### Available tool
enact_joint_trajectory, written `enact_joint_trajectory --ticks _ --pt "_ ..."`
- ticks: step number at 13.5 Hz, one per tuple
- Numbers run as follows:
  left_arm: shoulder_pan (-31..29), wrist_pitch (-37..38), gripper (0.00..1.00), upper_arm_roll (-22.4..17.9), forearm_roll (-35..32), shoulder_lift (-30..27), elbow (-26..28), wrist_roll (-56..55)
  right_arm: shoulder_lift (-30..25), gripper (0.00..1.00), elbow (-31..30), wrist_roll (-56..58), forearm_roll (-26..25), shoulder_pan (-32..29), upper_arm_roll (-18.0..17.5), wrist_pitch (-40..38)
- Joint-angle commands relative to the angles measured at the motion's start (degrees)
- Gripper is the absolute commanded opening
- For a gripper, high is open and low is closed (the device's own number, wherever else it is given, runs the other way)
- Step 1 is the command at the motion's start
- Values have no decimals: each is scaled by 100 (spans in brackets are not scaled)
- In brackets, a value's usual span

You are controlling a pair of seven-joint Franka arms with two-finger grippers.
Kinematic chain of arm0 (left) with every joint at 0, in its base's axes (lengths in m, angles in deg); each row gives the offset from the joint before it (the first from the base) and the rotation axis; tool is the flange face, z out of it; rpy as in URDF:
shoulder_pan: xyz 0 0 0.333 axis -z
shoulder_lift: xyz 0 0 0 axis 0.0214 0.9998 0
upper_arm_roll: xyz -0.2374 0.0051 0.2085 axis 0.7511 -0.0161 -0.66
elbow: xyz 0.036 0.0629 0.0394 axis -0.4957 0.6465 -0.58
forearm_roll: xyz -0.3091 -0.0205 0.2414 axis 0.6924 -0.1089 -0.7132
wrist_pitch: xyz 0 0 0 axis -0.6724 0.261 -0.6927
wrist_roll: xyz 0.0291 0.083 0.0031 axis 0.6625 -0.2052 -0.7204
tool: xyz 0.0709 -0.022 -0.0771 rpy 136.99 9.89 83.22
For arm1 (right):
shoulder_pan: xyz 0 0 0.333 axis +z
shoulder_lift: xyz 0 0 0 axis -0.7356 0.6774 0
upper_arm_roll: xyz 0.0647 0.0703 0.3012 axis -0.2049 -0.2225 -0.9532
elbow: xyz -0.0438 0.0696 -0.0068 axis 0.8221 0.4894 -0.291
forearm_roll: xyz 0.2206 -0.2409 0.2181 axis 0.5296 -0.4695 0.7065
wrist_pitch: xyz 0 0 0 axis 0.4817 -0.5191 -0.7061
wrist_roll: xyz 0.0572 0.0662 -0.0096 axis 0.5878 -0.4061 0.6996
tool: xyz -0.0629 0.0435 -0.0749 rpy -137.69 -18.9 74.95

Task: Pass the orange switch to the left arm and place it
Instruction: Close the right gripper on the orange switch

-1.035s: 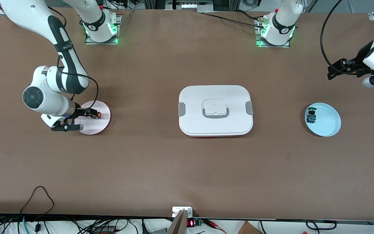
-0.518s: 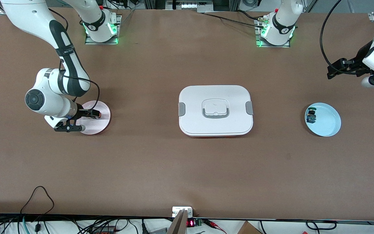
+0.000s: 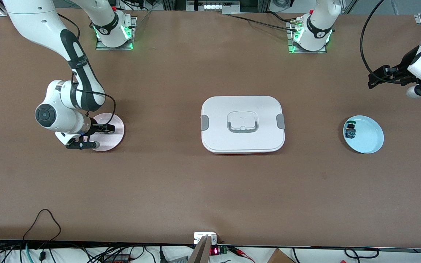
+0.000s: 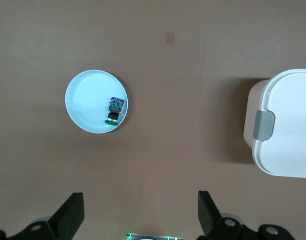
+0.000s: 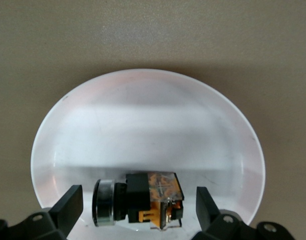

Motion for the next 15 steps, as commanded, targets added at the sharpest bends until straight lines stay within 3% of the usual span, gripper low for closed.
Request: enact_joint_trajectory --ticks 1,12,13,15 --pt "-41 147 100 35 -7 60 -172 70 10 100 -47 211 308 -23 -38 78" --pt "-41 147 100 44 -7 60 -172 70 89 100 -47 239 317 -32 -38 43" --pt "-41 147 100 44 -7 60 -172 70 89 94 -47 239 317 -32 -38 8" --pt "-41 147 100 44 -7 60 -172 70 89 64 -65 352 308 -23 -30 -88"
